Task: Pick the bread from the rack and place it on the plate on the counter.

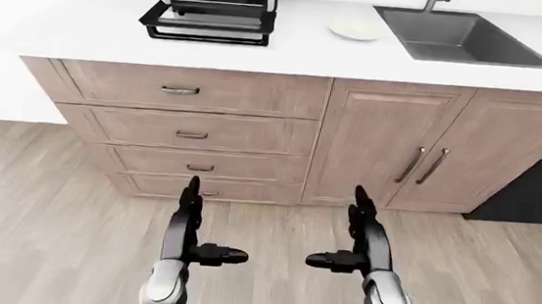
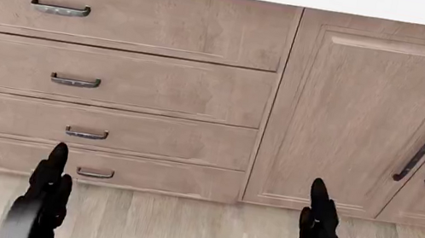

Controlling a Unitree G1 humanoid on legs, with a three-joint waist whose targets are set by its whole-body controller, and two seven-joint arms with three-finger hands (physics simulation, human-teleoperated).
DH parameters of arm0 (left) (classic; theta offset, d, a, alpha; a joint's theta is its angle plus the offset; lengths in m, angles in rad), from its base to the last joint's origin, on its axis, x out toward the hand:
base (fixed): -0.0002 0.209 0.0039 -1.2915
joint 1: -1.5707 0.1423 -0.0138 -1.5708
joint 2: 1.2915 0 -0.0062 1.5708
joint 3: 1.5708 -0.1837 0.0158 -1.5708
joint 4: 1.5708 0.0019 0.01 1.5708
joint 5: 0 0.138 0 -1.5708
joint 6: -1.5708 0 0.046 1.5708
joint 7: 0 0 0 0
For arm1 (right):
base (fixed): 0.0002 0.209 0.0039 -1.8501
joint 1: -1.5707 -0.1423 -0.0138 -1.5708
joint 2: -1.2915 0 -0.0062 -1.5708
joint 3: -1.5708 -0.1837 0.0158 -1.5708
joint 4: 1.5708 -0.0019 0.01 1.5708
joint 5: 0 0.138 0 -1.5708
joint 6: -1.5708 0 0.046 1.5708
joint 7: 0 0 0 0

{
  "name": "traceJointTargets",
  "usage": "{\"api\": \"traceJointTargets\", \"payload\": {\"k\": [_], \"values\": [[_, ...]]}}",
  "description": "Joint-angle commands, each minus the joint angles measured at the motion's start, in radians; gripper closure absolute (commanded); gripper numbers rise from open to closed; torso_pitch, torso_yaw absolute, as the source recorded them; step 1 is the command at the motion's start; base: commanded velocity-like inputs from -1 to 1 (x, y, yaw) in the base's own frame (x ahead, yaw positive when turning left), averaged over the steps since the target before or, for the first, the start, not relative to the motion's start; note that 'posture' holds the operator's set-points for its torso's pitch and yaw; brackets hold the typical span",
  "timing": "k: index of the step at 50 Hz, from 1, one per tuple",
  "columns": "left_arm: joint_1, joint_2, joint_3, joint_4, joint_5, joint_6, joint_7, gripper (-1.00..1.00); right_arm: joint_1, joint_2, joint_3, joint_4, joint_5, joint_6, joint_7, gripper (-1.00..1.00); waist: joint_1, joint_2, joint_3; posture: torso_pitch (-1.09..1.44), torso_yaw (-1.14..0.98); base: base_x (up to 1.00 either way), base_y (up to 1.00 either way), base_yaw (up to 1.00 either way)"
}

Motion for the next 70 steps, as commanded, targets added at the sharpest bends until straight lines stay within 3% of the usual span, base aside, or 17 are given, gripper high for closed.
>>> {"api": "traceJointTargets", "payload": {"k": [1, 3, 5, 7, 14, 19, 24, 27, 35, 46, 53, 55, 62, 65, 67, 68, 70], "values": [[-0.054, 0.019, 0.006, -0.258, -0.012, 0.097, -0.007, -1.0, -0.055, -0.002, -0.02, -0.246, 0.042, 0.069, -0.017, -1.0, -0.002, -0.008, -0.001, 0.0, 0.0, 0.0, 0.0, 0.0], [-0.076, 0.024, -0.001, -0.341, 0.002, 0.182, -0.018, -1.0, -0.074, -0.01, -0.012, -0.348, 0.041, 0.152, -0.023, -1.0, 0.007, 0.0, -0.071, 0.0, 0.0, 0.0, 0.0, 0.0], [-0.121, 0.031, 0.018, -0.39, 0.011, 0.253, -0.015, -1.0, -0.121, -0.022, -0.02, -0.408, 0.037, 0.209, -0.028, -1.0, 0.006, -0.008, -0.025, 0.0, 0.0, 0.0, 0.0, 0.0], [-0.169, 0.046, 0.03, -0.423, 0.024, 0.313, -0.02, -1.0, -0.174, -0.03, -0.027, -0.459, 0.043, 0.279, -0.025, -1.0, 0.009, -0.008, -0.07, 0.0, 0.0, 0.0, 0.0, 0.0], [-0.442, 0.15, 0.112, -0.536, 0.006, 0.57, -0.038, -1.0, -0.463, -0.11, -0.092, -0.592, 0.083, 0.555, -0.025, -1.0, 0.004, 0.004, -0.107, 0.0, 0.0, 0.0, 0.04, 0.0], [-0.539, 0.225, 0.176, -0.599, -0.036, 0.693, -0.051, -1.0, -0.557, -0.154, -0.102, -0.623, 0.099, 0.632, -0.038, -1.0, -0.006, -0.033, -0.08, 0.0, 0.0, 0.2, 0.4, 0.0], [-0.574, 0.265, 0.192, -0.651, -0.07, 0.756, -0.04, -1.0, -0.599, -0.178, -0.13, -0.71, 0.144, 0.716, -0.062, -1.0, -0.023, 0.014, -0.053, 0.0, 0.0, 0.23, 0.44, 0.0], [-0.6, 0.278, 0.19, -0.646, -0.069, 0.762, -0.023, -1.0, -0.62, -0.191, -0.145, -0.736, 0.18, 0.747, -0.08, -1.0, -0.027, 0.114, -0.071, 0.0, 0.0, 0.25, 0.43, 0.0], [-0.616, 0.311, 0.213, -0.682, -0.074, 0.799, -0.017, -1.0, -0.64, -0.214, -0.158, -0.773, 0.258, 0.777, -0.119, -1.0, -0.006, 0.032, -0.039, 0.0, 0.0, 0.33, 0.35, 0.0], [-0.63, 0.332, 0.219, -0.677, -0.074, 0.801, -0.019, -1.0, -0.654, -0.231, -0.165, -0.77, 0.331, 0.765, -0.167, -1.0, 0.003, 0.066, -0.032, 0.0, 0.0, 0.55, -0.16, 0.0], [-0.628, 0.339, 0.219, -0.691, -0.063, 0.811, -0.026, -1.0, -0.643, -0.236, -0.163, -0.775, 0.335, 0.761, -0.172, -1.0, 0.021, -0.059, -0.101, 0.0, 0.0, 0.32, -0.03, 0.0], [-0.634, 0.343, 0.22, -0.698, -0.062, 0.821, -0.027, -1.0, -0.645, -0.235, -0.171, -0.779, 0.346, 0.762, -0.178, -1.0, 0.016, -0.056, -0.016, 0.0, 0.0, 0.04, 0.0, 0.0], [-0.627, 0.359, 0.231, -0.729, -0.051, 0.844, -0.039, -1.0, -0.634, -0.246, -0.172, -0.784, 0.359, 0.755, -0.189, -1.0, 0.0, -0.015, -0.01, 0.0, 0.0, 0.0, 0.0, 0.0], [-0.621, 0.357, 0.231, -0.731, -0.046, 0.839, -0.043, -1.0, -0.629, -0.244, -0.161, -0.78, 0.348, 0.749, -0.184, -1.0, 0.0, 0.051, -0.045, 0.0, 0.0, 0.0, 0.0, 0.0], [-0.623, 0.358, 0.23, -0.731, -0.04, 0.841, -0.048, -1.0, -0.631, -0.246, -0.158, -0.777, 0.339, 0.742, -0.175, -1.0, -0.003, 0.018, -0.047, 0.0, 0.0, 0.0, 0.0, 0.0], [-0.629, 0.362, 0.235, -0.732, -0.04, 0.847, -0.051, -1.0, -0.632, -0.245, -0.156, -0.777, 0.336, 0.747, -0.174, -1.0, 0.001, 0.029, -0.081, 0.0, 0.0, 0.09, 0.0, 0.0], [-0.626, 0.363, 0.236, -0.736, -0.038, 0.847, -0.054, -1.0, -0.633, -0.241, -0.161, -0.778, 0.337, 0.749, -0.174, -1.0, 0.009, 0.046, -0.06, 0.0, 0.0, 0.14, 0.0, 0.0]]}}
